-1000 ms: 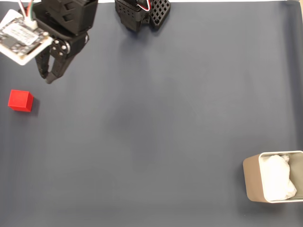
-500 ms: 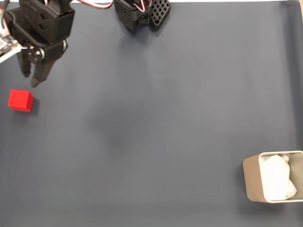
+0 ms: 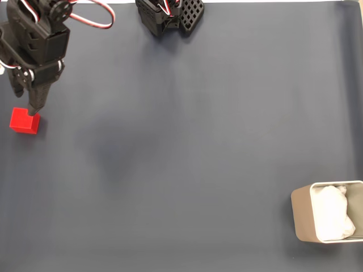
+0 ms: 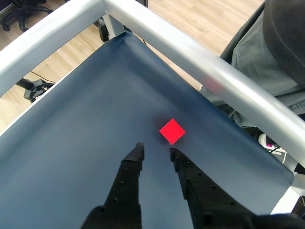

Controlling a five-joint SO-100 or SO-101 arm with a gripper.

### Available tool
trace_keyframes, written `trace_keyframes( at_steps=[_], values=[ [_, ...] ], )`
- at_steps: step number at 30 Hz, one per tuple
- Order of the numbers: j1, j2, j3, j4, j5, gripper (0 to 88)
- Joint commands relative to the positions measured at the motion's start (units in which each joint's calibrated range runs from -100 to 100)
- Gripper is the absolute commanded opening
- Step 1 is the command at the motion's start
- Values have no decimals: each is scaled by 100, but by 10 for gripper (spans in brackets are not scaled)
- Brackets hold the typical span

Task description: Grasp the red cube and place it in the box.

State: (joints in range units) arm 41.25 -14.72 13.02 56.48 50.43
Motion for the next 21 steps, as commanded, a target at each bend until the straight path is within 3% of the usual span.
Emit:
trace_keyframes(
  at_steps=[1, 21],
  values=[
    [101, 94, -307, -222, 24, 136],
    [357, 857, -107, -1558, 112, 206]
  ],
)
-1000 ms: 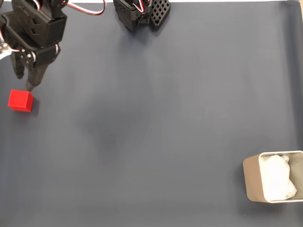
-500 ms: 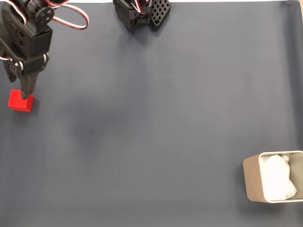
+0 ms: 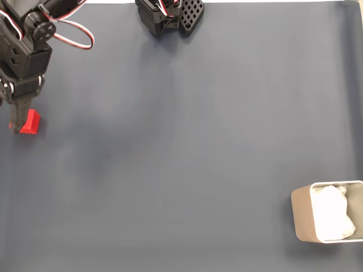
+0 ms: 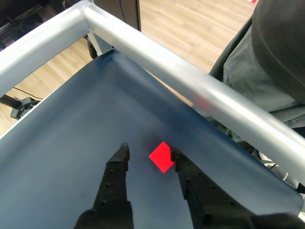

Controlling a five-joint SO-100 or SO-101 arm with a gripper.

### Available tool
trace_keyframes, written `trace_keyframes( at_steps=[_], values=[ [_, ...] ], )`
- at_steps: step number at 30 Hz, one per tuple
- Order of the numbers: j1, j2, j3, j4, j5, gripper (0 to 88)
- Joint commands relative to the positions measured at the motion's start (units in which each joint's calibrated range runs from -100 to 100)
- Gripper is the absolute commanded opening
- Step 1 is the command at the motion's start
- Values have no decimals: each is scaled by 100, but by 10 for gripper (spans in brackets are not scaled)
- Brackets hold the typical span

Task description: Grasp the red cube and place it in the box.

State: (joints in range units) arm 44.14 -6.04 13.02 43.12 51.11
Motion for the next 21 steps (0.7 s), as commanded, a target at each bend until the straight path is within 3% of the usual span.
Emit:
trace_keyframes(
  at_steps=[1, 21],
  values=[
    [68, 14, -107, -271, 44, 211],
    [288, 474, 532, -1509, 234, 257]
  ],
)
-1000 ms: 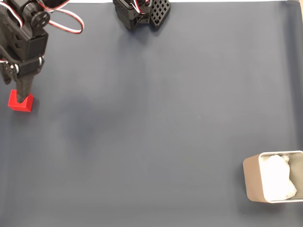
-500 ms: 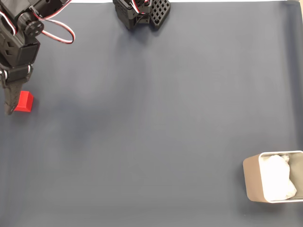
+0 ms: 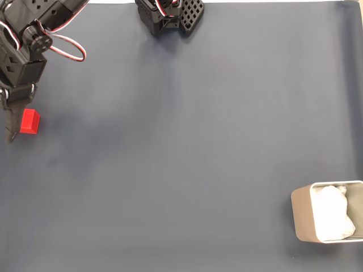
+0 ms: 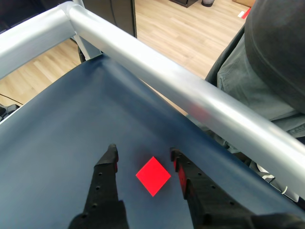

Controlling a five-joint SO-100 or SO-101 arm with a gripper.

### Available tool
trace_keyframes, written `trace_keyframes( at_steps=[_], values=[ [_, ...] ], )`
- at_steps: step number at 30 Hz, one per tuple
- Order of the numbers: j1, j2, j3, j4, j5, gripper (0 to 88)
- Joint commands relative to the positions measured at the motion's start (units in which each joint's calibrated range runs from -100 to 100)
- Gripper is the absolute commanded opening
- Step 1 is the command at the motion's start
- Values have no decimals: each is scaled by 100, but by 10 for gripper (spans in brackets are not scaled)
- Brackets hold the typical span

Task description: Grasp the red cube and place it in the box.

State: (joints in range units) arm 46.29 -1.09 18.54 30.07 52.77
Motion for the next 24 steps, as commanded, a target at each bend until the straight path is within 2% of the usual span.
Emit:
trace_keyframes(
  at_steps=[1, 24],
  values=[
    [80, -4, 17, -261, 83, 258],
    [172, 109, 1486, -1491, 440, 265]
  ],
)
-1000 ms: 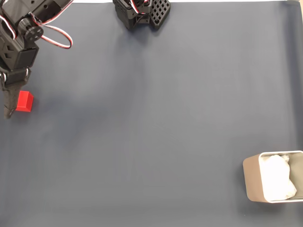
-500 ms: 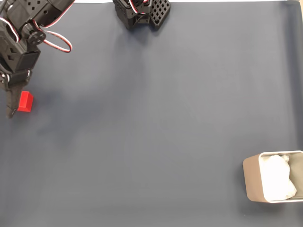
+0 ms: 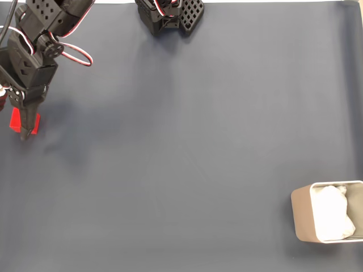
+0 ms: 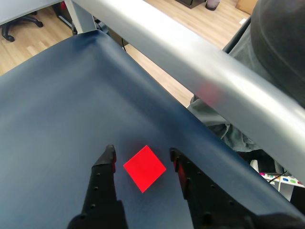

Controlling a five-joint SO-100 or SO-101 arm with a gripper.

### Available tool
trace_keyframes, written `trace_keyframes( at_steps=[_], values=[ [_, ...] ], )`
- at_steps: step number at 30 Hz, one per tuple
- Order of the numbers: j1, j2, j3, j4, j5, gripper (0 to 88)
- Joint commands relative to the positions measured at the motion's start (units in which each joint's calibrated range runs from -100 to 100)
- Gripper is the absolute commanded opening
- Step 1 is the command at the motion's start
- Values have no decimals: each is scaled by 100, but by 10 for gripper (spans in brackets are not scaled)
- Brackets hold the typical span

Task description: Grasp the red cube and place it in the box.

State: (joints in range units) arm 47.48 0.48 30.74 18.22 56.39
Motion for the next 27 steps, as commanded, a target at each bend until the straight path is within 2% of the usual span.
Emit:
trace_keyframes(
  at_steps=[1, 27],
  values=[
    [60, -48, 329, -346, 98, 265],
    [-25, -56, 685, -600, 34, 267]
  ],
)
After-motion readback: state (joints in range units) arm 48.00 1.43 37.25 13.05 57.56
